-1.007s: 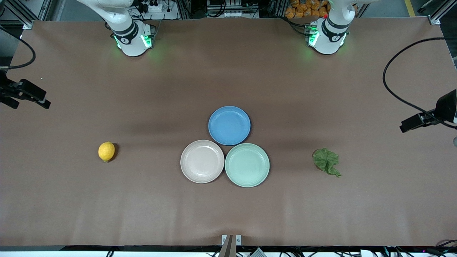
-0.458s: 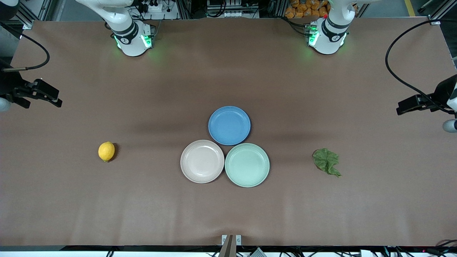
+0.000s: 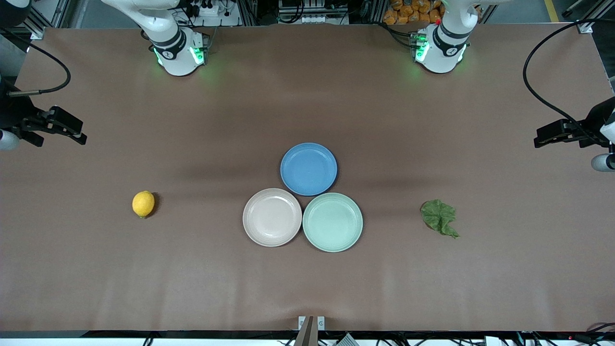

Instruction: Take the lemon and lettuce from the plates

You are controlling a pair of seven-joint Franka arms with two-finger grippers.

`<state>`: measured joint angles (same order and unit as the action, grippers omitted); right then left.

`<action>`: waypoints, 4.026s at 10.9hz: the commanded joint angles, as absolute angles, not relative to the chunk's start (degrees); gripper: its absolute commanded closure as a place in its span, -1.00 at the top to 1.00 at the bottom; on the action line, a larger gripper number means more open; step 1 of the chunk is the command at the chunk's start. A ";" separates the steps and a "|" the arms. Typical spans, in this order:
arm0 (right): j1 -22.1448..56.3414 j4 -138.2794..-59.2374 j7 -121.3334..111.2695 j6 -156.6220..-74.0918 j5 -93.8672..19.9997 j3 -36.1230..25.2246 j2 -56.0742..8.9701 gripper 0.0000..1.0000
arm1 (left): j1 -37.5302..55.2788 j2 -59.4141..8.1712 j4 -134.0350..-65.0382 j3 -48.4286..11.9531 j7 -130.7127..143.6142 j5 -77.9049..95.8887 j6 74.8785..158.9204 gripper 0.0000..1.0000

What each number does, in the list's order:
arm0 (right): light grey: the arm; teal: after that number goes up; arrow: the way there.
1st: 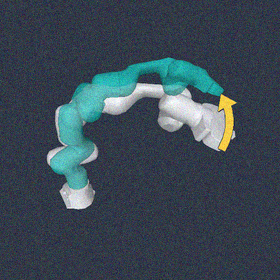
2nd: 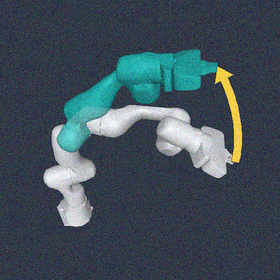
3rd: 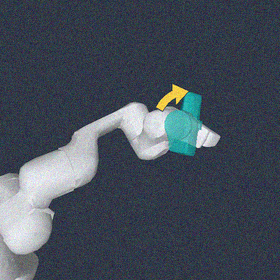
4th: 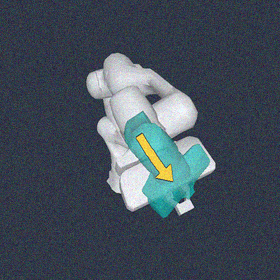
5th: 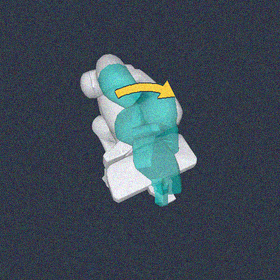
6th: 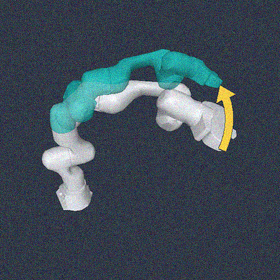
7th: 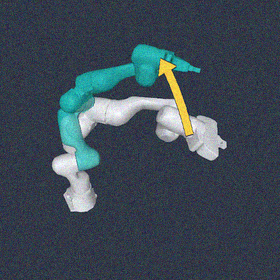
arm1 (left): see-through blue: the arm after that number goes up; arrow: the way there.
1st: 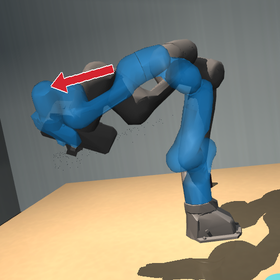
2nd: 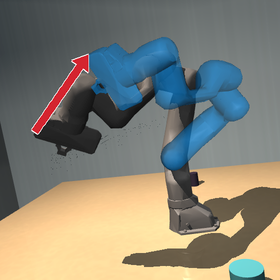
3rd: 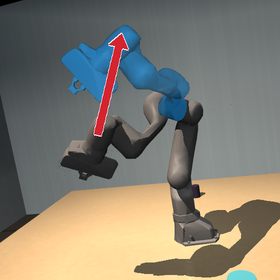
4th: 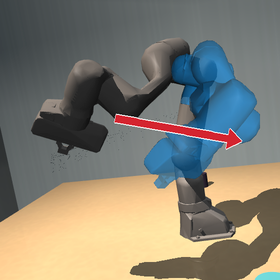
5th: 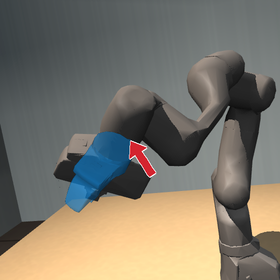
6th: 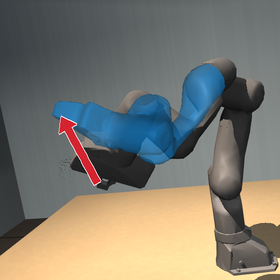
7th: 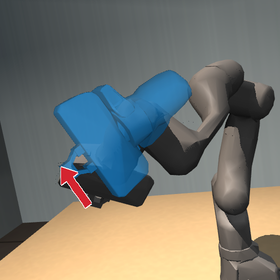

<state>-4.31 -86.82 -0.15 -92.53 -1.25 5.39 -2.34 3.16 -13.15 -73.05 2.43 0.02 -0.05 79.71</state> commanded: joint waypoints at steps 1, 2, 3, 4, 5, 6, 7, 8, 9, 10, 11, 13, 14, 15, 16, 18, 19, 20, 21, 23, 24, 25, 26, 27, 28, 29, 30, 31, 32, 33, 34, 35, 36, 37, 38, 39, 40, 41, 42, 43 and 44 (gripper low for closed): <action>-4.31 -86.66 0.00 -93.07 -0.35 5.36 -2.37 1.00 | 2.73 -12.74 -73.65 2.81 -1.49 1.32 79.10 1.00; -3.96 -86.66 -0.09 -93.51 0.00 5.27 -2.29 1.00 | 2.72 -13.09 -73.74 2.99 -1.49 1.23 79.80 1.00; -3.96 -86.66 -0.09 -93.60 0.70 5.27 -2.29 1.00 | 2.64 -13.18 -74.44 3.16 -1.58 1.23 81.02 1.00; -4.04 -86.66 -0.09 -93.95 1.14 5.10 -2.29 1.00 | 2.46 -13.53 -75.40 3.16 -1.67 1.23 82.60 1.00; -4.04 -86.66 -0.09 -94.04 1.14 5.01 -2.29 1.00 | 1.85 -14.06 -76.02 3.16 -1.67 1.23 83.92 1.00; -4.04 -86.75 -0.09 -94.04 1.49 5.01 -2.29 1.00 | 1.76 -12.15 -80.55 3.16 -1.76 1.23 88.11 1.00; -3.96 -86.75 -0.09 -94.04 1.76 5.01 -2.29 1.00 | 1.67 -9.08 -86.08 3.16 -1.93 1.23 92.77 1.00; -4.13 -86.75 -0.09 -93.96 1.67 5.01 -2.20 1.00 | 1.76 -6.79 -90.66 3.25 -1.93 1.23 96.12 1.00; -4.13 -86.75 -0.09 -93.87 1.50 5.10 -2.20 1.00 | 1.84 -4.94 -94.01 3.25 -1.93 1.14 98.94 1.00; -4.04 -86.75 -0.09 -93.78 1.15 5.18 -2.20 1.00 | 1.93 -3.27 -96.83 3.25 -1.93 0.97 101.31 1.00; -3.96 -86.66 0.00 -93.78 1.06 5.45 -2.20 1.00 | 1.93 -2.12 -98.33 3.25 -1.93 0.71 102.38 1.00; -3.08 -86.49 0.00 -93.87 0.97 5.54 -2.20 1.00 | 2.28 -0.27 -99.57 3.25 -1.85 0.44 103.00 1.00; -2.73 -86.48 0.09 -93.69 1.05 5.54 -2.20 1.00 | 2.55 1.13 -100.02 3.25 -1.58 0.35 103.18 1.00; -2.99 -86.40 0.09 -93.78 1.05 5.45 -2.20 1.00 | 2.98 2.10 -100.02 3.25 -1.32 0.18 103.18 1.00; -2.99 -86.31 0.00 -93.95 1.14 5.36 -2.20 1.00 | 2.99 3.24 -100.80 3.25 -1.23 -0.61 103.27 1.00; -2.55 -86.05 0.00 -94.13 1.41 5.45 -2.46 1.00 | 2.99 5.61 -103.69 3.25 -1.23 -1.49 104.50 1.00; -2.37 -85.96 0.09 -94.39 1.06 5.45 -2.46 1.00 | 2.99 6.32 -104.58 3.25 -1.23 -2.10 104.68 1.00; -2.46 -85.96 0.17 -95.26 0.97 5.45 -2.46 1.00 | 2.64 6.59 -104.50 3.16 -1.23 -2.20 104.68 1.00; -2.46 -85.96 0.26 -95.27 1.05 5.45 -2.63 1.00 | 2.29 6.33 -103.63 3.16 -1.49 -2.20 104.68 1.00; -2.02 -85.96 0.35 -95.19 1.15 5.45 -2.72 1.00 | 2.11 5.36 -100.56 2.99 -1.58 -2.20 103.72 1.00; -2.63 -85.87 0.26 -94.32 0.88 5.28 -2.72 1.00 | 2.20 4.40 -98.11 3.08 -1.67 -2.20 102.14 1.00; -2.55 -85.78 0.52 -92.74 0.97 5.10 -2.72 1.00 | 2.11 2.65 -94.26 3.08 -1.76 -2.11 100.04 1.00; -2.72 -85.78 0.61 -91.59 0.88 5.01 -2.64 1.00 | 2.11 1.24 -91.00 3.16 -1.76 -1.94 98.63 1.00; -3.25 -85.78 0.79 -90.80 0.97 4.92 -2.38 1.00 | 2.02 1.49 -90.62 3.25 -1.93 -1.59 98.53 1.00; -3.51 -85.78 0.88 -89.22 0.97 4.92 -2.29 1.00 | 2.02 1.84 -90.62 3.34 -2.02 -1.50 98.53 1.00; -3.52 -85.87 0.88 -88.60 0.88 4.92 -2.20 1.00 | 2.02 1.93 -90.35 3.34 -1.93 -1.41 98.53 1.00; -3.34 -85.78 0.44 -88.42 0.62 5.27 -2.02 1.00 | 2.02 1.93 -90.26 3.25 -1.93 -1.23 98.44 1.00; -3.60 -85.78 0.35 -87.90 -2.43 5.01 -1.85 1.00 | 1.93 1.93 -90.35 3.25 -1.85 -1.23 98.52 1.00; -5.26 -85.78 0.35 -85.37 -8.55 3.88 -1.93 1.00 | 1.93 1.93 -90.87 3.16 -1.67 -1.23 98.53 1.00; -7.54 -85.69 0.00 -84.82 -13.22 3.17 -1.93 1.00 | 1.93 1.93 -91.05 3.08 -1.84 -1.14 98.53 1.00; -7.30 -84.56 0.09 -84.81 -12.75 3.51 -2.11 1.00 | 2.02 1.93 -91.05 3.08 -1.76 -1.06 98.53 1.00; -6.34 -84.20 0.09 -84.81 -9.70 3.86 -2.11 1.00 | 1.93 2.02 -90.97 3.08 -1.76 -0.71 98.53 1.00; -4.59 -83.68 0.00 -84.81 -6.45 3.95 -2.20 1.00 | 2.02 2.02 -90.97 3.16 -1.67 -0.18 98.53 1.00; -4.05 -83.32 0.00 -84.81 -4.85 3.96 -2.20 1.00 | 1.93 1.85 -90.97 3.16 -1.67 -0.18 98.53 1.00; -3.96 -83.23 -0.17 -84.81 -4.57 4.04 -2.20 1.00 | 1.93 1.58 -91.05 3.25 -1.32 -0.18 98.53 1.00; -3.87 -83.15 -1.65 -84.90 -3.53 4.04 -2.20 1.00 | 1.93 1.50 -91.14 3.25 -1.14 -0.26 98.44 1.00; -3.35 -83.14 -3.24 -84.90 -1.78 4.22 -2.20 1.00 | 1.93 1.49 -91.14 3.25 -0.79 -0.26 98.44 1.00; -3.34 -83.14 -3.60 -84.90 -1.67 4.04 -2.20 1.00 | 2.02 1.49 -91.14 3.08 1.04 -0.26 98.18 1.00; -3.34 -83.14 -3.60 -84.90 -1.58 4.04 -2.20 1.00 | 2.02 1.41 -91.14 2.99 2.97 -0.26 98.00 1.00; -3.25 -83.14 -3.60 -84.90 -1.58 4.13 -2.20 1.00 | 2.02 1.32 -91.06 2.99 3.42 -0.26 98.09 1.00; -3.25 -83.14 -3.60 -84.99 -1.50 4.13 -2.20 1.00 | 2.02 1.23 -91.05 2.90 3.69 -0.18 98.09 1.00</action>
<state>-3.48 -84.25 -2.90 -85.84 -2.63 4.04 -2.08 2.30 1.64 -91.95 3.24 2.06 -0.89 98.95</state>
